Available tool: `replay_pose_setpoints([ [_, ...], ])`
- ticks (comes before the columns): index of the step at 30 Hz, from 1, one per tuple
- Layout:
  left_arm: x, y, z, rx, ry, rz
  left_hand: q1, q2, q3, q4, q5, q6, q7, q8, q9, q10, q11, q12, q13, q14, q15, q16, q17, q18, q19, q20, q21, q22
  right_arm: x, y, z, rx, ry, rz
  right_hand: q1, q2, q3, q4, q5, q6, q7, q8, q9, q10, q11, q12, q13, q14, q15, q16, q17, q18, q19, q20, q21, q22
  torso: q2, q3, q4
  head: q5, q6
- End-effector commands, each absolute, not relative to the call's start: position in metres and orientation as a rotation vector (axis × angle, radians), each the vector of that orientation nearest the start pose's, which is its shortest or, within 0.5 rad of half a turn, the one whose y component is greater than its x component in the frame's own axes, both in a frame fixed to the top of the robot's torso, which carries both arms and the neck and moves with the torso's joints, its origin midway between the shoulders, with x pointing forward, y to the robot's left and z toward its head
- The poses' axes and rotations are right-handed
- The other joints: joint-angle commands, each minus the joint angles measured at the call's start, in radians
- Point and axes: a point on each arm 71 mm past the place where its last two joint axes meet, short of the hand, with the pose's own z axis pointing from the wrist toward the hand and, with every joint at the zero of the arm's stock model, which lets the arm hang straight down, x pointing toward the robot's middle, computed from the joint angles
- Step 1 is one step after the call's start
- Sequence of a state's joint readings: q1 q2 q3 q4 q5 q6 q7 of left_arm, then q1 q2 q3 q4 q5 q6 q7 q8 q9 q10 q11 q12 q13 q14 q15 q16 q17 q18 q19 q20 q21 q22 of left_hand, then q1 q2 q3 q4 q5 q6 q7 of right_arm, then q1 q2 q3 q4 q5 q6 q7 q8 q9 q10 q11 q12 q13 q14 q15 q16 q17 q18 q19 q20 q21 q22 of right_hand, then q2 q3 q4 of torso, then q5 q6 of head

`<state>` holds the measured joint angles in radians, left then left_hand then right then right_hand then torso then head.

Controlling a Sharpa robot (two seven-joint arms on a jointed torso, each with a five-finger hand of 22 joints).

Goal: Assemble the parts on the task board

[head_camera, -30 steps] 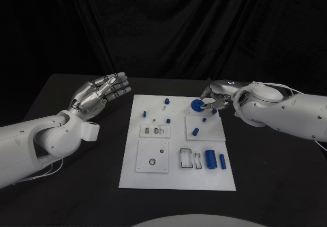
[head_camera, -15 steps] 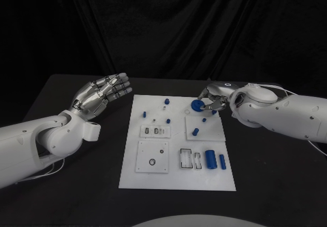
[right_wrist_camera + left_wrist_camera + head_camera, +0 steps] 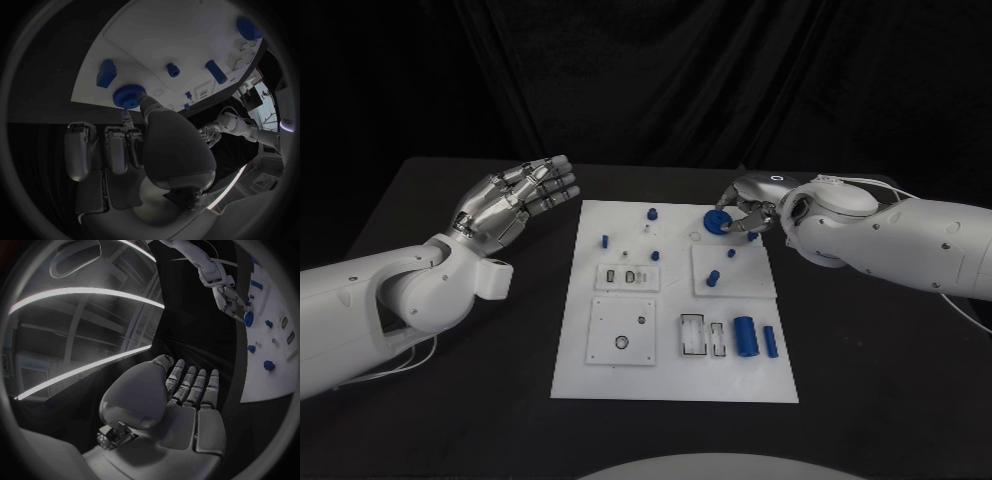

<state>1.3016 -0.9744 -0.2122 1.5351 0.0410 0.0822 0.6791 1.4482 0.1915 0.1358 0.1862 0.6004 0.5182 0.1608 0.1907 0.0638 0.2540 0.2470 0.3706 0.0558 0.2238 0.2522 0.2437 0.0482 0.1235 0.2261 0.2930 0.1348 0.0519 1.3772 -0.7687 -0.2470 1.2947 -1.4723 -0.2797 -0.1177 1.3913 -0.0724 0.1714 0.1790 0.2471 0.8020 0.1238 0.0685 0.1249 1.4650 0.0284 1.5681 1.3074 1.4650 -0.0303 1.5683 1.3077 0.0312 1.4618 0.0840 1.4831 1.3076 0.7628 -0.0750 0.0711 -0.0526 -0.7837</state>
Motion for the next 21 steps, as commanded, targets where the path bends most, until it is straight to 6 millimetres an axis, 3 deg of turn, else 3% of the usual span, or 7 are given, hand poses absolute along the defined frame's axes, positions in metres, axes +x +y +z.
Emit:
replay_pose_setpoints([
  [1, 0.468, 0.260, -0.161, -0.885, 1.208, -1.992, -0.009, -0.001, 0.007, 0.001, 0.004, 0.004, 0.018, 0.003, 0.001, -0.001, 0.002, 0.006, 0.001, 0.001, 0.004, 0.004, 0.001, -0.019, 0.001, 0.000, -0.005, -0.001, 0.534, -0.240, -0.184, -0.237, 1.721, 0.354, -0.009, 0.000, -0.003, -0.001, -0.009, -0.009, -0.001, -0.002, -0.001, 0.106, 0.007, 0.003, 0.263, 0.106, 0.009, 0.002, 0.263, 0.003, 0.015, 0.006, -0.006, 0.187, 0.000, -0.0001, 0.0002, 0.000, -0.001],
  [8, 0.467, 0.260, -0.164, -0.891, 1.212, -1.991, -0.009, -0.001, 0.007, 0.001, 0.004, 0.004, 0.018, 0.003, 0.001, -0.001, 0.002, 0.006, 0.001, 0.001, 0.004, 0.004, 0.001, -0.019, 0.001, 0.000, -0.005, -0.001, 0.536, -0.239, -0.185, -0.241, 1.725, 0.353, -0.022, 0.012, -0.004, 0.007, -0.012, 0.005, 0.001, 0.008, 0.001, 0.106, 0.008, 0.003, 0.263, 0.106, 0.009, 0.002, 0.263, 0.004, 0.014, 0.006, -0.008, 0.187, 0.000, 0.0000, -0.0001, 0.000, -0.002],
  [15, 0.467, 0.260, -0.166, -0.896, 1.216, -1.991, -0.010, -0.001, 0.012, 0.001, 0.004, 0.004, 0.018, 0.003, 0.001, -0.001, 0.003, 0.006, 0.001, 0.000, 0.005, 0.005, 0.001, -0.020, 0.001, 0.000, -0.005, -0.002, 0.536, -0.238, -0.189, -0.244, 1.745, 0.347, 0.000, 0.009, 0.002, -0.017, 0.001, 0.045, 0.000, 0.029, 0.016, 0.106, 0.008, 0.003, 0.263, 0.106, 0.009, 0.002, 0.263, 0.004, 0.013, 0.006, -0.011, 0.187, 0.000, 0.0000, 0.0000, -0.001, -0.004],
  [19, 0.466, 0.260, -0.168, -0.900, 1.219, -1.991, -0.010, -0.001, 0.012, 0.001, 0.004, 0.004, 0.018, 0.003, 0.001, -0.001, 0.003, 0.006, 0.001, 0.000, 0.005, 0.005, 0.001, -0.020, 0.001, 0.000, -0.005, -0.002, 0.536, -0.237, -0.193, -0.246, 1.756, 0.347, 0.018, 0.010, 0.008, -0.038, 0.008, 0.099, -0.002, 0.069, 0.042, 0.106, 0.006, 0.003, 0.263, 0.106, 0.007, 0.002, 0.263, 0.005, 0.013, 0.005, -0.014, 0.187, 0.000, 0.0002, -0.0001, -0.001, -0.003],
  [21, 0.466, 0.260, -0.169, -0.902, 1.220, -1.991, -0.010, -0.001, 0.012, 0.001, 0.004, 0.004, 0.018, 0.003, 0.001, -0.001, 0.003, 0.006, 0.001, 0.000, 0.005, 0.005, 0.001, -0.020, 0.001, 0.000, -0.005, -0.002, 0.536, -0.237, -0.194, -0.247, 1.757, 0.349, 0.031, 0.014, 0.011, -0.054, 0.025, 0.135, -0.006, 0.107, 0.066, 0.106, 0.003, 0.003, 0.263, 0.106, 0.006, 0.002, 0.263, 0.005, 0.013, 0.003, -0.015, 0.187, 0.000, 0.0002, -0.0003, 0.000, -0.004],
])
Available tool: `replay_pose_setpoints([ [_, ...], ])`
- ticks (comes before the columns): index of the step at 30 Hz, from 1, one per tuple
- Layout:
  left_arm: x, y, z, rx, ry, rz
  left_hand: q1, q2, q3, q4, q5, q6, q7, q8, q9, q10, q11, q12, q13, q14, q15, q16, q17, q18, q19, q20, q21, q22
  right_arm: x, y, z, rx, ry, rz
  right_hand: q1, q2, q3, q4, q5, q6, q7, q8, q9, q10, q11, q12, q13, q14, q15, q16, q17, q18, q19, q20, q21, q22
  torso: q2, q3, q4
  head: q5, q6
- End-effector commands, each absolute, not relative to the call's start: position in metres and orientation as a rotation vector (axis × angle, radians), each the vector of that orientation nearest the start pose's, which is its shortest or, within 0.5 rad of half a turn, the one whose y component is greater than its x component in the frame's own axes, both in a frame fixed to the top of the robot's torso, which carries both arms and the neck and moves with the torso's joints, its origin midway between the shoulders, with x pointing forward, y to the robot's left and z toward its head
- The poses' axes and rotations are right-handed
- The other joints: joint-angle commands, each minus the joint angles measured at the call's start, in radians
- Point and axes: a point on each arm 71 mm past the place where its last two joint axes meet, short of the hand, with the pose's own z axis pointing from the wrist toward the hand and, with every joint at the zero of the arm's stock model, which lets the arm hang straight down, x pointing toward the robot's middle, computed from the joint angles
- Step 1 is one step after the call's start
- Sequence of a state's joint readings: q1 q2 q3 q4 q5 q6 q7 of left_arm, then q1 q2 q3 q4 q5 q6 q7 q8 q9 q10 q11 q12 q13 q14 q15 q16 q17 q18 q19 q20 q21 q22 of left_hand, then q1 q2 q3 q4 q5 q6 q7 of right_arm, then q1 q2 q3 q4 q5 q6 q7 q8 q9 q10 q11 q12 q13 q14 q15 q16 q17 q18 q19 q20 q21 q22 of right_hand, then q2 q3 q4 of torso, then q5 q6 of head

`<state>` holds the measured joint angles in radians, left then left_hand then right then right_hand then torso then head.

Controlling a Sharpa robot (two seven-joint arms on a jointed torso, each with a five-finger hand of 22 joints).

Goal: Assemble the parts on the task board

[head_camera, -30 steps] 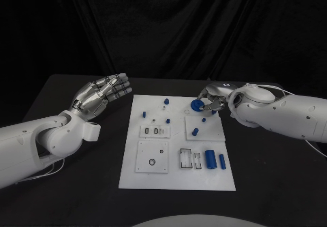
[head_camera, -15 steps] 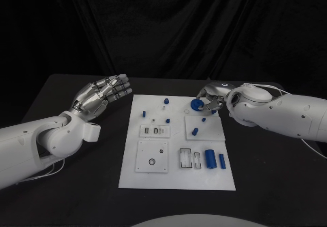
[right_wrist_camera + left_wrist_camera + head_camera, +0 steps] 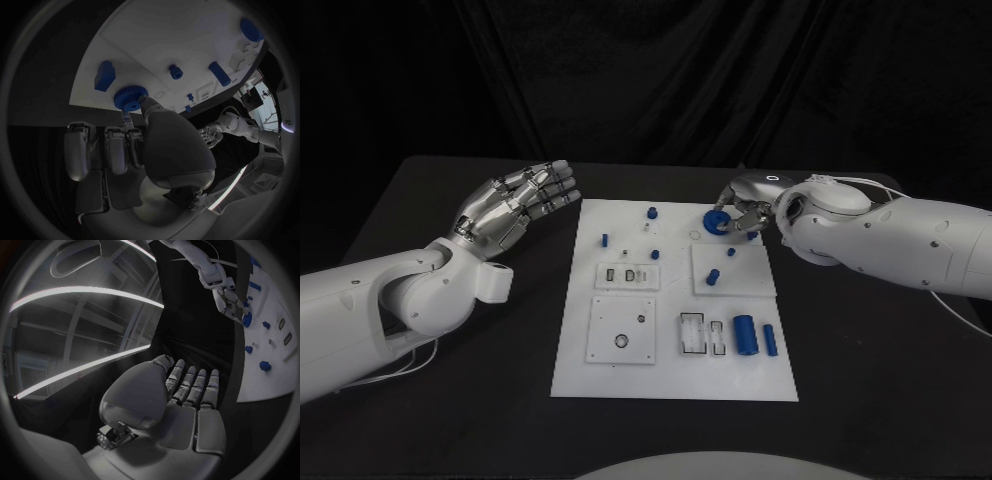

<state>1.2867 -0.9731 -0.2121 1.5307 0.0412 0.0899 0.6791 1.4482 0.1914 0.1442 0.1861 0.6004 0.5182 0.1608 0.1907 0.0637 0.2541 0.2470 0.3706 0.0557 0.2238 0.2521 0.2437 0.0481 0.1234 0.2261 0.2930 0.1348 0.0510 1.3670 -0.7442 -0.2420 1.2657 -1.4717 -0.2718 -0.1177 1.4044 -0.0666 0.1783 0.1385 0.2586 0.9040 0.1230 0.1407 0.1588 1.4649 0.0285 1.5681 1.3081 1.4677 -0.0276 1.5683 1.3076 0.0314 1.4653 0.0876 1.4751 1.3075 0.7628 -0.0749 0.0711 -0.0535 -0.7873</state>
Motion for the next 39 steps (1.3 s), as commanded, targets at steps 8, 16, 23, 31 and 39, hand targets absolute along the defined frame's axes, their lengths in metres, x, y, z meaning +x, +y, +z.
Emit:
replay_pose_setpoints([
  [8, 0.465, 0.261, -0.171, -0.909, 1.224, -1.987, -0.012, -0.001, 0.008, 0.001, 0.005, 0.003, 0.019, 0.002, 0.001, -0.002, 0.004, 0.006, 0.001, 0.000, 0.005, 0.006, 0.001, -0.021, 0.001, 0.000, -0.005, -0.001, 0.536, -0.237, -0.196, -0.250, 1.753, 0.355, 0.043, 0.031, -0.007, -0.080, 0.058, -0.011, -0.018, 0.251, 0.225, 0.106, -0.006, 0.003, 0.263, 0.103, -0.006, 0.002, 0.263, 0.005, 0.009, -0.008, -0.012, 0.191, 0.000, -0.0002, -0.0004, 0.002, -0.001],
  [16, 0.464, 0.262, -0.171, -0.912, 1.226, -1.986, -0.014, 0.000, 0.014, 0.002, 0.005, 0.002, 0.020, 0.002, 0.001, -0.003, 0.004, 0.006, 0.001, 0.001, 0.006, 0.008, 0.001, -0.022, 0.002, 0.000, -0.005, -0.001, 0.531, -0.235, -0.191, -0.260, 1.698, 0.384, 0.032, 0.031, 0.006, -0.088, 0.121, -0.065, -0.022, 0.366, 0.330, 0.106, 0.000, 0.003, 0.263, 0.103, -0.002, 0.002, 0.263, 0.004, 0.013, -0.006, -0.013, 0.195, 0.000, 0.0004, 0.0004, 0.002, 0.003],
  [23, 0.463, 0.263, -0.171, -0.914, 1.227, -1.983, -0.015, 0.000, 0.016, 0.002, 0.005, 0.004, 0.020, 0.003, 0.001, -0.002, 0.004, 0.008, 0.001, 0.002, 0.007, 0.010, 0.001, -0.022, 0.002, 0.000, -0.004, -0.001, 0.522, -0.222, -0.169, -0.288, 1.599, 0.447, 0.022, 0.027, 0.014, -0.082, 0.151, -0.076, -0.023, 0.383, 0.347, 0.106, 0.001, 0.003, 0.263, 0.103, -0.002, 0.002, 0.263, 0.003, 0.015, -0.006, -0.011, 0.198, 0.000, -0.0005, -0.0013, 0.007, 0.005],
  [31, 0.464, 0.261, -0.172, -0.914, 1.230, -1.986, -0.017, -0.001, 0.019, 0.002, 0.005, 0.003, 0.021, 0.003, 0.001, -0.001, 0.004, 0.009, 0.001, 0.004, 0.008, 0.012, 0.002, -0.023, 0.004, 0.000, -0.004, -0.001, 0.514, -0.181, -0.149, -0.350, 1.527, 0.552, 0.011, 0.024, 0.015, -0.075, 0.153, -0.079, -0.023, 0.387, 0.351, 0.106, 0.002, 0.003, 0.263, 0.103, -0.002, 0.002, 0.263, 0.000, 0.026, -0.006, 0.000, 0.205, -0.001, -0.0015, -0.0007, 0.004, 0.009],
  [39, 0.465, 0.258, -0.172, -0.913, 1.237, -1.992, -0.019, -0.002, 0.024, 0.002, 0.005, 0.003, 0.021, 0.003, 0.001, -0.002, 0.004, 0.009, 0.001, 0.006, 0.010, 0.015, 0.002, -0.024, 0.004, 0.000, -0.003, -0.001, 0.514, -0.145, -0.147, -0.410, 1.522, 0.609, 0.004, 0.022, 0.016, -0.069, 0.137, -0.077, -0.023, 0.390, 0.354, 0.106, 0.002, 0.003, 0.263, 0.103, -0.001, 0.002, 0.263, -0.001, 0.028, -0.005, 0.002, 0.207, 0.000, -0.0003, -0.0002, 0.002, 0.012],
])
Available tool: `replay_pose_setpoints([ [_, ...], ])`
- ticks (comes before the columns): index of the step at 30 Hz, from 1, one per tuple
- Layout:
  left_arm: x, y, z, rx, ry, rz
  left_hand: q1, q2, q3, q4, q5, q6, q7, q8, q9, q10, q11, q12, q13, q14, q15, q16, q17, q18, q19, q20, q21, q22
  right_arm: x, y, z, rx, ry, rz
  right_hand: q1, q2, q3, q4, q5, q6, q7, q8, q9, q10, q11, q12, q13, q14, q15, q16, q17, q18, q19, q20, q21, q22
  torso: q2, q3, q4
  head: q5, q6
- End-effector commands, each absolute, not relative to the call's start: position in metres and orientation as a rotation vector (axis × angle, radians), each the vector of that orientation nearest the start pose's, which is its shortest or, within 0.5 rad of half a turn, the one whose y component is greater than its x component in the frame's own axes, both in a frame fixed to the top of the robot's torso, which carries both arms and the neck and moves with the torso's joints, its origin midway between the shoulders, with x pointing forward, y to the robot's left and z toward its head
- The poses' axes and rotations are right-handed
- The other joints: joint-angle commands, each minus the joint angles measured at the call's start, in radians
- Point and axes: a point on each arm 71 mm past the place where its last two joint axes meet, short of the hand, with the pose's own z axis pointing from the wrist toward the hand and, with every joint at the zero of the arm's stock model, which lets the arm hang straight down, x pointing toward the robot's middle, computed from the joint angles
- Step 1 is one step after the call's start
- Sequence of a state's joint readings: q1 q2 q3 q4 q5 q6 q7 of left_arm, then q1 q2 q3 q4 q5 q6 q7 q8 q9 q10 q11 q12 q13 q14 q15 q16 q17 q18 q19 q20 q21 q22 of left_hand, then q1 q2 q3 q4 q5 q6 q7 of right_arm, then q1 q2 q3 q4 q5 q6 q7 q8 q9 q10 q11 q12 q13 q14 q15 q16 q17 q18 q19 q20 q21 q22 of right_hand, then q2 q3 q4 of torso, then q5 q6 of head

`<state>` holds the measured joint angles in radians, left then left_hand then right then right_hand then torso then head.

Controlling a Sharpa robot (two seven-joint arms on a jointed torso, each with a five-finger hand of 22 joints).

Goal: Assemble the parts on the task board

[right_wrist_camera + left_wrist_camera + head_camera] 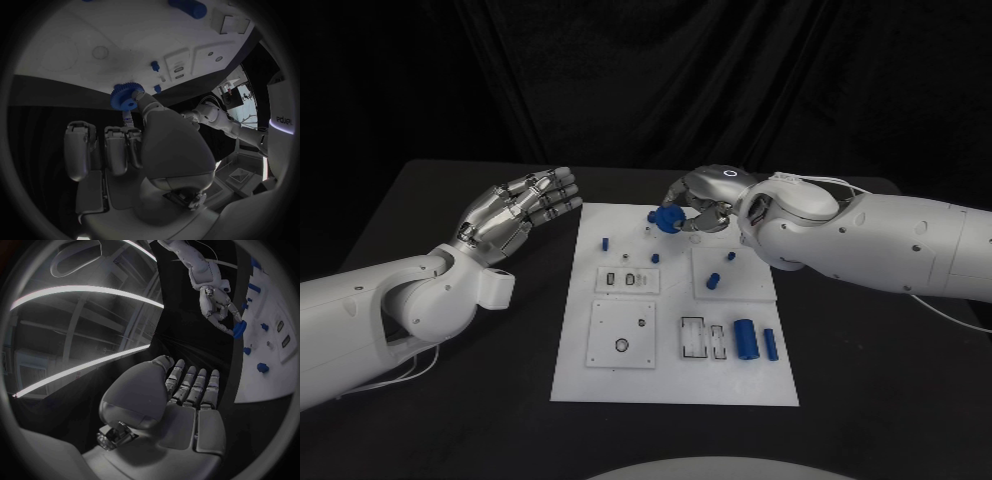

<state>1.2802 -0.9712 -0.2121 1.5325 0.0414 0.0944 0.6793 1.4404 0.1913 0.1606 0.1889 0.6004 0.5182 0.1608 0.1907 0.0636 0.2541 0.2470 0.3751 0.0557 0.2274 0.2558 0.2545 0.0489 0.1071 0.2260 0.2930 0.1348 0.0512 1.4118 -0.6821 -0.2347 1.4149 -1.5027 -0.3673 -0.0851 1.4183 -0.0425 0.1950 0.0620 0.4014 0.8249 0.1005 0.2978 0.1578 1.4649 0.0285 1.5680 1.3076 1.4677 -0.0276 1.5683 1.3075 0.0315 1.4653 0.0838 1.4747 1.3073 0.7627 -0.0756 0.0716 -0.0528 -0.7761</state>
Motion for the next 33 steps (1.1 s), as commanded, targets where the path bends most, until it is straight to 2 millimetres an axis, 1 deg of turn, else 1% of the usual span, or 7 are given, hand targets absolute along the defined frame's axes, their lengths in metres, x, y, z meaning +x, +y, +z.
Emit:
replay_pose_setpoints([
  [1, 0.465, 0.258, -0.172, -0.913, 1.237, -1.992, -0.012, -0.001, 0.008, 0.000, 0.005, 0.003, 0.021, 0.003, 0.002, -0.002, 0.004, 0.005, 0.001, 0.003, 0.006, 0.004, 0.001, -0.007, 0.004, 0.000, -0.003, -0.001, 0.515, -0.142, -0.147, -0.414, 1.523, 0.612, -0.010, -0.002, 0.000, 0.007, -0.006, 0.002, -0.001, 0.233, 0.355, 0.106, 0.002, 0.003, 0.263, 0.103, -0.001, 0.003, 0.263, -0.001, 0.028, -0.001, 0.003, 0.207, 0.000, 0.0005, -0.0008, 0.002, 0.000],
  [4, 0.465, 0.257, -0.172, -0.912, 1.238, -1.993, -0.012, -0.001, 0.008, 0.000, 0.005, 0.003, 0.021, 0.003, 0.002, -0.002, 0.004, 0.005, 0.001, 0.003, 0.006, 0.004, 0.001, -0.007, 0.004, 0.000, -0.003, -0.001, 0.517, -0.131, -0.148, -0.432, 1.530, 0.620, -0.011, -0.002, 0.000, 0.008, -0.007, 0.002, -0.001, 0.233, 0.355, 0.106, 0.002, 0.003, 0.263, 0.103, -0.001, 0.003, 0.263, -0.001, 0.029, -0.001, 0.003, 0.208, 0.000, -0.0003, 0.0001, 0.001, -0.002],
  [8, 0.466, 0.255, -0.173, -0.911, 1.241, -1.996, -0.013, -0.002, 0.012, 0.000, 0.005, 0.003, 0.021, 0.003, 0.002, -0.002, 0.004, 0.005, 0.001, 0.005, 0.008, 0.007, 0.002, -0.009, 0.005, 0.000, -0.003, -0.001, 0.520, -0.122, -0.152, -0.446, 1.543, 0.621, -0.011, -0.002, 0.002, 0.008, -0.011, 0.001, -0.001, 0.232, 0.355, 0.106, 0.002, 0.003, 0.263, 0.103, -0.001, 0.003, 0.263, -0.001, 0.029, -0.001, 0.003, 0.208, 0.001, 0.0001, 0.0010, -0.003, -0.001],
  [16, 0.467, 0.254, -0.173, -0.911, 1.244, -1.999, -0.014, -0.002, 0.014, 0.000, 0.005, 0.002, 0.021, 0.003, 0.001, -0.002, 0.003, 0.005, 0.001, 0.006, 0.009, 0.008, 0.002, -0.009, 0.006, 0.000, -0.002, -0.001, 0.525, -0.116, -0.161, -0.452, 1.575, 0.606, -0.010, -0.002, 0.004, 0.008, -0.017, -0.003, 0.000, 0.228, 0.353, 0.106, 0.002, 0.003, 0.263, 0.103, -0.001, 0.003, 0.263, 0.000, 0.027, -0.001, 0.001, 0.207, 0.001, -0.0009, 0.0023, -0.005, -0.002],
  [19, 0.467, 0.254, -0.173, -0.911, 1.244, -1.998, -0.015, -0.003, 0.015, 0.000, 0.005, 0.003, 0.021, 0.004, 0.002, -0.002, 0.003, 0.006, 0.001, 0.007, 0.009, 0.010, 0.002, -0.010, 0.007, 0.000, -0.002, -0.001, 0.526, -0.115, -0.163, -0.453, 1.585, 0.600, -0.010, -0.002, 0.007, 0.008, -0.019, -0.008, 0.002, 0.223, 0.351, 0.106, 0.003, 0.003, 0.263, 0.103, 0.000, 0.003, 0.263, 0.000, 0.026, -0.001, -0.001, 0.206, 0.001, 0.0001, -0.0001, -0.003, -0.002],
  [21, 0.466, 0.254, -0.173, -0.912, 1.245, -1.997, -0.015, -0.003, 0.015, 0.000, 0.005, 0.003, 0.021, 0.004, 0.002, -0.002, 0.003, 0.006, 0.001, 0.007, 0.009, 0.010, 0.002, -0.010, 0.007, 0.000, -0.002, -0.001, 0.527, -0.115, -0.164, -0.453, 1.590, 0.597, -0.010, -0.003, 0.008, 0.008, -0.020, -0.010, 0.002, 0.221, 0.350, 0.106, 0.004, 0.003, 0.263, 0.103, 0.000, 0.003, 0.263, 0.000, 0.026, -0.001, -0.001, 0.206, 0.001, -0.0003, 0.0007, -0.004, -0.004],
  [33, 0.466, 0.254, -0.173, -0.913, 1.248, -1.998, -0.015, -0.003, 0.015, 0.000, 0.005, 0.003, 0.021, 0.004, 0.002, -0.002, 0.003, 0.006, 0.001, 0.007, 0.009, 0.010, 0.002, -0.010, 0.007, 0.000, -0.002, -0.001, 0.528, -0.112, -0.169, -0.455, 1.613, 0.588, -0.014, -0.008, 0.021, 0.013, -0.022, -0.031, 0.013, 0.178, 0.325, 0.106, 0.012, 0.003, 0.263, 0.103, 0.007, 0.003, 0.263, 0.002, 0.020, 0.005, -0.009, 0.203, 0.001, 0.0005, -0.0015, -0.006, -0.006],
])
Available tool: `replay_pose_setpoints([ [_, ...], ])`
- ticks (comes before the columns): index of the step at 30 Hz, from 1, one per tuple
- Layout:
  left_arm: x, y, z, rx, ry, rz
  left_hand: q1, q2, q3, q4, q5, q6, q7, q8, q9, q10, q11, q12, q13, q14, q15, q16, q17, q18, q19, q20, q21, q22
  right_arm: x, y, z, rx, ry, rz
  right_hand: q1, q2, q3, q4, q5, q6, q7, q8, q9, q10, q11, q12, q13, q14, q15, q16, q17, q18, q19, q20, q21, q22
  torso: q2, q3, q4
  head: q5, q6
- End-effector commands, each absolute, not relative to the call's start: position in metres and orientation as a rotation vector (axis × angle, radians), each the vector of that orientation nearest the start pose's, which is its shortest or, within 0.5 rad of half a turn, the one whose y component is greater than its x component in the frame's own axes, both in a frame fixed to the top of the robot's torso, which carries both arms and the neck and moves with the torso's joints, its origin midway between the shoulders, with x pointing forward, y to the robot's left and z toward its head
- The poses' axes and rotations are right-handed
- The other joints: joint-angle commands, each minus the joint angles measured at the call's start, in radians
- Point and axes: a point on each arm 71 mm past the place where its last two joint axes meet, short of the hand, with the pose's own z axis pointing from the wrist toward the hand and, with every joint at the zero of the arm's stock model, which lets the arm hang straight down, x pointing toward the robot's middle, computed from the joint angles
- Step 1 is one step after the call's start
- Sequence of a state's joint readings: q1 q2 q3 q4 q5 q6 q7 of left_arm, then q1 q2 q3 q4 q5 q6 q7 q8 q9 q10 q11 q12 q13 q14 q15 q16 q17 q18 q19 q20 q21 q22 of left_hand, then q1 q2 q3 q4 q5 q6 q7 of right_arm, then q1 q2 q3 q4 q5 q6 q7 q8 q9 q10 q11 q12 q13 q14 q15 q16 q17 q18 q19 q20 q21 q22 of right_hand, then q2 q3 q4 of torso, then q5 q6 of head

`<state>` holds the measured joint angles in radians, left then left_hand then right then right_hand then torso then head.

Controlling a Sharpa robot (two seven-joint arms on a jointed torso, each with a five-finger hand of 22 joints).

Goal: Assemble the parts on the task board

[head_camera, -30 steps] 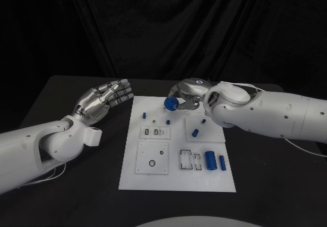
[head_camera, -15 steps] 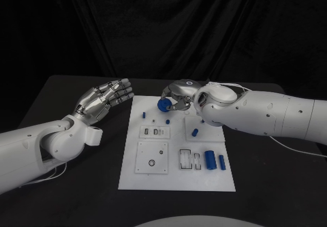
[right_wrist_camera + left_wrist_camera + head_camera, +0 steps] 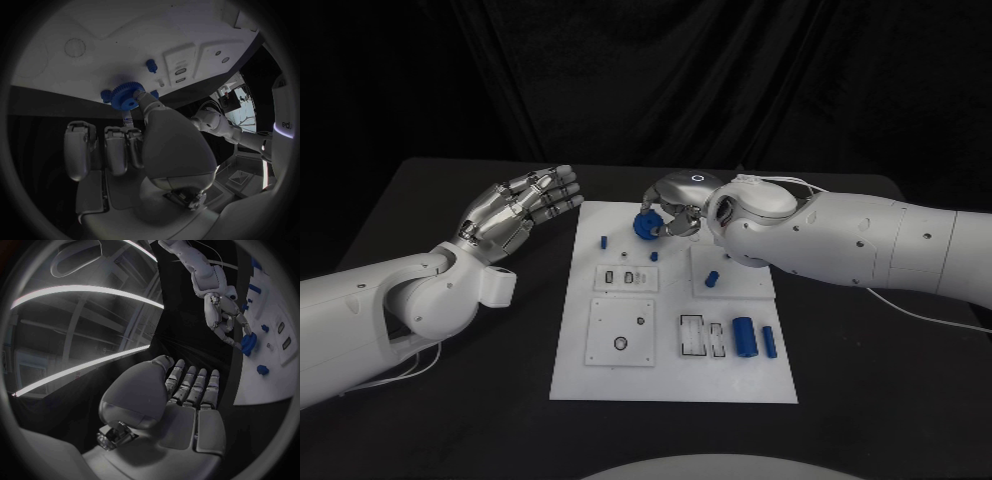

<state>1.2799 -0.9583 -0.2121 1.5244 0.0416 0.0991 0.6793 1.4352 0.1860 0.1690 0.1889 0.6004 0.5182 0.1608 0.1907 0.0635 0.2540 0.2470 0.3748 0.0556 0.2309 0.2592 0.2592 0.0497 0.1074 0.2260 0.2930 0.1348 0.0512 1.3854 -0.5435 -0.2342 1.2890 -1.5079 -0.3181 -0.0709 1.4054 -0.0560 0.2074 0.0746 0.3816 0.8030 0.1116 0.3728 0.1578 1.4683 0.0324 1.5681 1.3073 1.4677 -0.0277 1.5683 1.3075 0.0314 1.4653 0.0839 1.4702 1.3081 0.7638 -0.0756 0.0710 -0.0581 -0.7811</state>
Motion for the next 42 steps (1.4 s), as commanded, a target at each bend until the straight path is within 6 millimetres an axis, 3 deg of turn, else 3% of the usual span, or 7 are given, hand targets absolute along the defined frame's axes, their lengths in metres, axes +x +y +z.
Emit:
replay_pose_setpoints([
  [1, 0.466, 0.254, -0.173, -0.913, 1.248, -1.998, -0.010, 0.003, 0.007, 0.000, 0.005, 0.003, 0.021, 0.004, 0.002, -0.002, 0.003, 0.006, 0.001, 0.003, 0.006, 0.005, 0.001, -0.010, 0.007, 0.000, -0.002, -0.001, 0.528, -0.112, -0.170, -0.455, 1.616, 0.586, -0.001, 0.004, 0.011, 0.001, -0.002, -0.010, 0.003, 0.096, 0.321, 0.102, 0.010, 0.003, 0.264, 0.103, 0.008, 0.003, 0.263, 0.002, 0.020, 0.006, -0.005, 0.203, 0.000, 0.0005, -0.0011, 0.000, -0.001],
  [10, 0.467, 0.254, -0.173, -0.913, 1.251, -1.998, -0.012, 0.002, 0.012, 0.000, 0.005, 0.004, 0.022, 0.004, 0.002, -0.001, 0.004, 0.008, 0.002, 0.005, 0.007, 0.007, 0.001, -0.011, 0.008, 0.000, -0.001, 0.000, 0.528, -0.110, -0.175, -0.460, 1.634, 0.584, -0.004, -0.002, 0.029, 0.005, -0.007, -0.018, 0.012, 0.041, 0.280, 0.102, 0.015, 0.003, 0.264, 0.103, 0.013, 0.003, 0.263, 0.004, 0.015, 0.012, -0.013, 0.201, -0.001, 0.0010, -0.0009, 0.001, -0.006],
  [15, 0.468, 0.253, -0.174, -0.913, 1.252, -2.000, -0.012, 0.002, 0.012, 0.000, 0.005, 0.004, 0.022, 0.004, 0.002, -0.001, 0.004, 0.008, 0.002, 0.005, 0.007, 0.007, 0.001, -0.011, 0.008, 0.000, -0.001, 0.000, 0.529, -0.110, -0.177, -0.462, 1.651, 0.574, -0.005, -0.018, 0.060, 0.007, -0.005, -0.060, 0.017, -0.076, 0.207, 0.102, 0.007, 0.003, 0.264, 0.103, 0.007, 0.003, 0.263, 0.008, 0.005, 0.008, -0.028, 0.196, -0.001, 0.0009, -0.0001, 0.000, -0.008],
  [19, 0.468, 0.253, -0.174, -0.913, 1.252, -1.999, -0.012, 0.002, 0.012, 0.000, 0.005, 0.004, 0.022, 0.004, 0.002, -0.001, 0.004, 0.008, 0.002, 0.005, 0.007, 0.007, 0.001, -0.011, 0.008, 0.000, -0.001, 0.000, 0.530, -0.110, -0.179, -0.464, 1.668, 0.563, -0.004, -0.026, 0.075, 0.006, -0.005, -0.076, 0.017, -0.129, 0.173, 0.102, 0.005, 0.003, 0.264, 0.103, 0.006, 0.003, 0.263, 0.015, -0.013, 0.006, -0.054, 0.186, -0.001, 0.0006, -0.0004, 0.000, -0.009],
  [22, 0.468, 0.254, -0.174, -0.913, 1.252, -1.997, -0.012, 0.002, 0.012, 0.000, 0.005, 0.004, 0.022, 0.004, 0.002, -0.001, 0.004, 0.008, 0.002, 0.005, 0.007, 0.007, 0.001, -0.011, 0.008, 0.000, -0.001, 0.000, 0.530, -0.110, -0.180, -0.464, 1.673, 0.559, -0.002, -0.029, 0.083, 0.002, -0.005, -0.112, 0.005, -0.175, 0.143, 0.102, -0.003, 0.003, 0.264, 0.103, 0.000, 0.003, 0.263, 0.017, -0.017, 0.002, -0.062, 0.183, -0.001, 0.0009, -0.0004, -0.001, -0.010],
  [35, 0.469, 0.253, -0.175, -0.915, 1.256, -2.000, -0.014, 0.001, 0.016, 0.000, 0.006, 0.002, 0.022, 0.004, 0.002, -0.002, 0.004, 0.007, 0.002, 0.005, 0.007, 0.008, 0.001, -0.012, 0.008, 0.000, -0.001, -0.001, 0.532, -0.107, -0.180, -0.460, 1.666, 0.559, -0.003, -0.026, 0.093, -0.001, -0.014, -0.141, -0.011, -0.223, 0.104, 0.102, -0.018, 0.003, 0.264, 0.103, -0.013, 0.003, 0.263, 0.023, -0.033, -0.010, -0.088, 0.175, -0.001, 0.0006, -0.0002, -0.001, -0.010],
  [42, 0.468, 0.254, -0.176, -0.917, 1.258, -1.997, -0.014, 0.001, 0.016, 0.000, 0.006, 0.002, 0.022, 0.004, 0.002, -0.002, 0.004, 0.007, 0.002, 0.005, 0.007, 0.008, 0.001, -0.012, 0.008, 0.000, -0.001, -0.001, 0.532, -0.111, -0.180, -0.454, 1.661, 0.556, -0.005, -0.025, 0.093, 0.000, -0.020, -0.140, -0.010, -0.225, 0.101, 0.102, -0.018, 0.003, 0.264, 0.103, -0.013, 0.003, 0.263, 0.025, -0.036, -0.011, -0.094, 0.172, -0.001, 0.0008, -0.0006, 0.001, -0.011],
])
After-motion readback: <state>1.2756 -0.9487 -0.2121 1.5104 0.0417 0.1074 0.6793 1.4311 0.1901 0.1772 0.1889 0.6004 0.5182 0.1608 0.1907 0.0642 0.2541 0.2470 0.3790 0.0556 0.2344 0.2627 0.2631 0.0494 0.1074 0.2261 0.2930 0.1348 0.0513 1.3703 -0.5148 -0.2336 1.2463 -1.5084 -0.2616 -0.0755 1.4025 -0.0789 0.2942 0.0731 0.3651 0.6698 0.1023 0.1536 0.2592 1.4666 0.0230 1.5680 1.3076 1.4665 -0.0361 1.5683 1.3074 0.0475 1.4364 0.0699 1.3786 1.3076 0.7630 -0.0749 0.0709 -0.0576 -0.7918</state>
